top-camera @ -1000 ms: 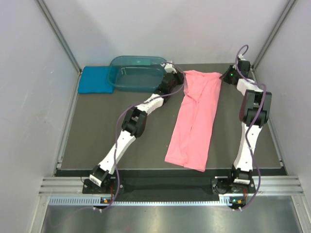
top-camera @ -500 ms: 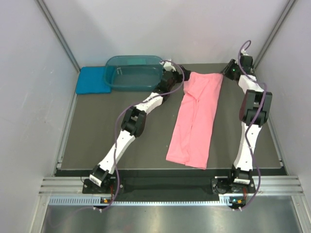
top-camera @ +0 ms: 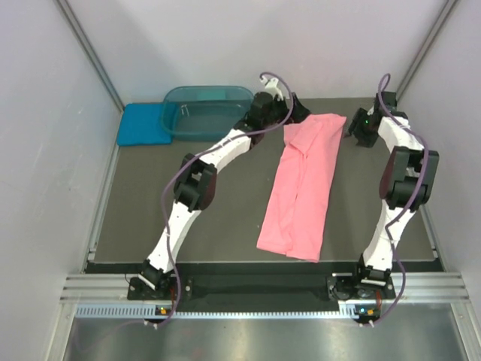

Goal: Fold and stack the t-shirts
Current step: Fold the tshirt

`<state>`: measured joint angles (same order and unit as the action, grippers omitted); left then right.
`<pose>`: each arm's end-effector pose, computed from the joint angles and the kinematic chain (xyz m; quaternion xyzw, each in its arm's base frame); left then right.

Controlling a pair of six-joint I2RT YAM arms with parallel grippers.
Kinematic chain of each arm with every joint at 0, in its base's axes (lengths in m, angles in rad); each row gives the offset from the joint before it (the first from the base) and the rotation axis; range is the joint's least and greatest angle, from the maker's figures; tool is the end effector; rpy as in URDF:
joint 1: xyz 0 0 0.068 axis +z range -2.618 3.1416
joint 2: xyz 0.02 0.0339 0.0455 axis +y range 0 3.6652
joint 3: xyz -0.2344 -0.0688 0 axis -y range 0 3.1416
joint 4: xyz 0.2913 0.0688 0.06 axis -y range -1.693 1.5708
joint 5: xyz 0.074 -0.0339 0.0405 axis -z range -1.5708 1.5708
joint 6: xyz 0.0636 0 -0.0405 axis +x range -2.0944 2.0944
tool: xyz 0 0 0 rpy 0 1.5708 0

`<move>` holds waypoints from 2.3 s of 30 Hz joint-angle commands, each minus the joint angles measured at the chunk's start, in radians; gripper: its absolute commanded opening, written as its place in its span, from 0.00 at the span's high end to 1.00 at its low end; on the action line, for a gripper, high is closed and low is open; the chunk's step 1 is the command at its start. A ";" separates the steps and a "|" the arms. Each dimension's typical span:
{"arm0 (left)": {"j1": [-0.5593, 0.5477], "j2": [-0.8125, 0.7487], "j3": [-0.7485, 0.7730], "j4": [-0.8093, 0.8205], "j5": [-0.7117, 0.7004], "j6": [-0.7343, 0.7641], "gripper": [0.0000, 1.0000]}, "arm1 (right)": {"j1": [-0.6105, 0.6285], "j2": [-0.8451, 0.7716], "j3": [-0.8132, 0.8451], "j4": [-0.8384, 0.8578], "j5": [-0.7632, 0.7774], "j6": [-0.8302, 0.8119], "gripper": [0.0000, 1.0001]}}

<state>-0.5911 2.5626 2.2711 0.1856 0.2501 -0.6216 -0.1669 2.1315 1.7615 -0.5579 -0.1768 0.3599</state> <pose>0.5287 -0.3738 0.2012 0.0721 0.7389 -0.4543 0.4923 0.5145 -0.0753 0.1533 0.2191 0.9197 0.1137 0.3052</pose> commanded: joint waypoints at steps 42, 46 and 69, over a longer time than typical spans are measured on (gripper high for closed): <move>-0.196 -0.938 -1.393 -0.523 0.193 -0.147 0.45 | 0.471 -1.289 -1.401 -0.151 -0.151 0.317 0.53; -0.196 -0.917 -1.424 -0.433 0.238 -0.199 0.45 | 0.474 -1.312 -1.409 -0.172 -0.150 0.321 0.56; -0.196 -0.823 -1.447 -0.439 0.249 -0.240 0.77 | 0.494 -1.323 -1.462 -0.131 -0.190 0.314 0.72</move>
<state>-0.7879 1.7317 0.8482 -0.2687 0.5289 -0.8665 0.3058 0.8040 0.3145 -0.7208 -0.3618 0.6659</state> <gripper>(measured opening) 0.253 0.310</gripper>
